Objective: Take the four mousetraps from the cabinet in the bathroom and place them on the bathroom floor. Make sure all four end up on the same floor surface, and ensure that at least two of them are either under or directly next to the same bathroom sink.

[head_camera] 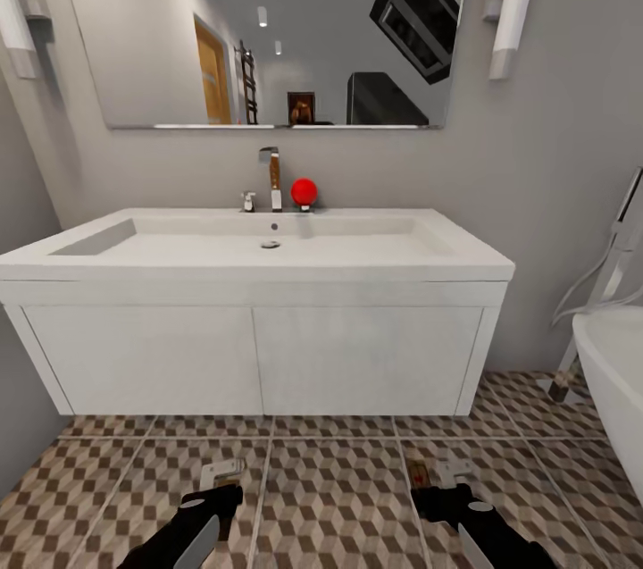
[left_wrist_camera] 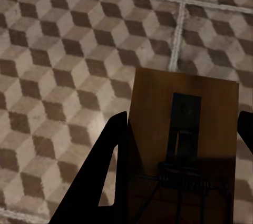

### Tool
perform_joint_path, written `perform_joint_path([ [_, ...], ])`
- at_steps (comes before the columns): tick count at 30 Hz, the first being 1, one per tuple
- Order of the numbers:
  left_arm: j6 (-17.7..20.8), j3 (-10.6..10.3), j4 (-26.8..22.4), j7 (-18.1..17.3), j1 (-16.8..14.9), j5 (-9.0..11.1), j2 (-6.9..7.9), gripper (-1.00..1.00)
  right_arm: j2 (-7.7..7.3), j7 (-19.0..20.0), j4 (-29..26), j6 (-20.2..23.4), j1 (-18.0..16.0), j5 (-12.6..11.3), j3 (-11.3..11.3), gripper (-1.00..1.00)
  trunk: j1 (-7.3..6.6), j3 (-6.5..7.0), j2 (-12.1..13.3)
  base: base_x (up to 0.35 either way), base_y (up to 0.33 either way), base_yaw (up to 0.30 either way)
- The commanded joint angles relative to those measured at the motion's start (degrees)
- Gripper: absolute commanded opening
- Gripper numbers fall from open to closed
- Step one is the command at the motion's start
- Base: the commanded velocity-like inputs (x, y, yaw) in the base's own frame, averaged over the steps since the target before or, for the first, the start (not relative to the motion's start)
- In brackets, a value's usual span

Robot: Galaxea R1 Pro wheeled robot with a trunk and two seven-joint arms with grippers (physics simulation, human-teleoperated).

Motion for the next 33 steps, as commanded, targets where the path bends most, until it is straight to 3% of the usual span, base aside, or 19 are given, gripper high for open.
perform_joint_path([
  [1, 0.25, -0.50, -0.17, 0.65, -0.04, 0.26, 0.08, -1.00, -0.06, 0.07, -0.12, 0.30, -0.02, -0.84, 0.29, -1.00, 0.21, -0.24, -0.44, 0.000, 0.000, 0.000],
  [6, 0.22, -0.50, -0.12, 0.64, -0.03, 0.26, 0.08, -1.00, -0.06, 0.04, -0.12, 0.28, -0.02, -0.85, 0.24, -1.00, 1.31, -1.14, -2.45, 0.000, 0.000, 0.000],
  [15, 0.31, -0.50, -0.19, 0.47, -0.04, 0.35, 0.12, -1.00, -0.06, -0.22, -0.05, 0.20, -0.02, -0.75, 0.37, -1.00, 1.31, -1.14, -2.45, 0.000, 0.000, 0.000],
  [20, 0.21, -0.52, -0.15, 0.51, -0.02, 0.32, 0.05, -1.00, -0.06, -0.22, -0.05, 0.19, -0.02, -0.73, 0.40, -1.00, 1.61, -1.99, -2.89, 0.000, 0.000, 0.000],
  [27, -2.63, -0.59, -0.15, 0.57, 0.01, 0.33, 0.14, -1.00, -0.06, -0.22, -0.05, 0.19, -0.02, -0.85, 0.27, -1.00, 1.61, -1.99, -2.89, 0.001, 0.000, 0.000],
  [33, -2.39, -0.66, 0.13, 0.63, 0.03, 0.26, 0.02, -1.00, -0.06, -0.22, -0.06, 0.19, -0.02, -0.85, 0.24, -1.00, 1.61, -1.99, -2.89, 0.196, 0.078, 0.000],
])
